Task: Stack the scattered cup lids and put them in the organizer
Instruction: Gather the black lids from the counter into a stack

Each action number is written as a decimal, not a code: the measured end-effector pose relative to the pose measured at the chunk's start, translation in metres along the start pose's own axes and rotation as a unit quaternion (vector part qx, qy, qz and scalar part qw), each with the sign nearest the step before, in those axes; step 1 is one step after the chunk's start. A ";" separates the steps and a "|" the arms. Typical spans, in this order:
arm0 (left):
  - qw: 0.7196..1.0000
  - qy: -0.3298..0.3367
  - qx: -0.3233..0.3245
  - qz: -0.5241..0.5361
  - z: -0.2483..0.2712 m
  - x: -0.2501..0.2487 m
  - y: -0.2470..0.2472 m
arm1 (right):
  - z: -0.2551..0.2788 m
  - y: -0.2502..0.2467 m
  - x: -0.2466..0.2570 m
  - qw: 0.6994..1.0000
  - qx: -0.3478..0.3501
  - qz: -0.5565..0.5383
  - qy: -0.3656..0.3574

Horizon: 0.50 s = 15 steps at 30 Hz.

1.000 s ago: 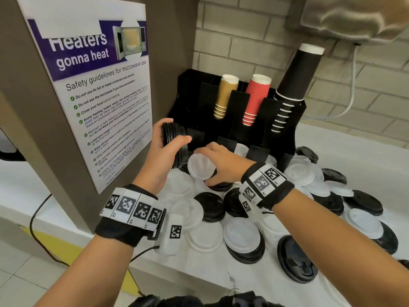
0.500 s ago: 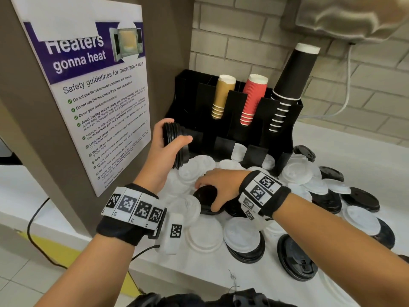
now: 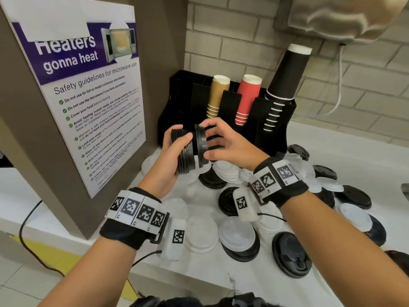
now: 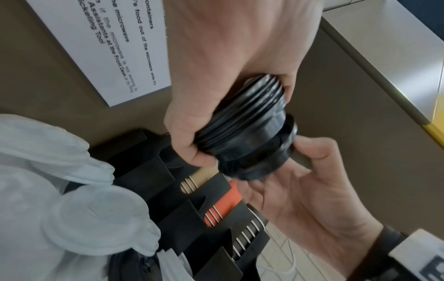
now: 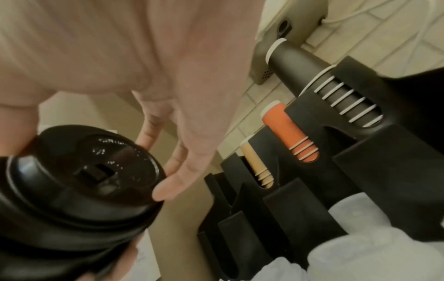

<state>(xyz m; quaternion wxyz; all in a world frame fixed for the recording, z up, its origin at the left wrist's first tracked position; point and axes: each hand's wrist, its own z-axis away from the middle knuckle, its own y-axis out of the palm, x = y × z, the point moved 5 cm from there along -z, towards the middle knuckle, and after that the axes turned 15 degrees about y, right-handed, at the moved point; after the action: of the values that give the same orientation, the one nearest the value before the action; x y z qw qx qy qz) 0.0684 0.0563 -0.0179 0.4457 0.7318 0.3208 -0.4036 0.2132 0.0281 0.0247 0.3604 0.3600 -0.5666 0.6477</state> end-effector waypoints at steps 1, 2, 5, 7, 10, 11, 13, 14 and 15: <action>1.000 -0.004 0.007 0.006 0.000 0.001 0.002 | 0.002 0.004 0.002 1.000 0.011 -0.002 -0.007; 1.000 -0.006 0.015 0.009 0.001 0.001 0.004 | 0.003 0.007 0.004 1.000 0.019 -0.001 -0.009; 0.999 -0.009 0.032 0.020 0.003 0.001 0.008 | 0.006 0.011 0.005 1.000 0.024 -0.002 -0.007; 0.999 -0.008 0.035 0.024 0.003 0.001 0.008 | 0.008 0.012 0.003 1.000 0.022 -0.010 -0.006; 0.999 0.002 0.028 0.017 0.004 0.001 0.008 | 0.010 0.013 0.003 1.000 0.015 -0.018 -0.009; 1.000 0.005 0.027 0.013 0.005 0.001 0.009 | 0.010 0.014 0.003 1.000 0.012 -0.021 -0.010; 1.000 0.004 0.026 0.010 0.006 0.000 0.011 | 0.011 0.015 0.003 1.000 0.009 -0.024 -0.014; 1.000 0.003 0.026 0.011 0.007 0.000 0.011 | 0.011 0.015 0.003 1.000 0.010 -0.024 -0.015; 1.000 0.002 0.028 0.012 0.008 0.000 0.012 | 0.011 0.015 0.002 1.000 0.011 -0.023 -0.017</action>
<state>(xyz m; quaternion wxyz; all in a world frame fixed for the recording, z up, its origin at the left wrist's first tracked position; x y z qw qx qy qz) 0.0757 0.0437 -0.0151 0.4294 0.7485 0.3010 -0.4058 0.1996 0.0160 0.0208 0.3616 0.3880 -0.5571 0.6390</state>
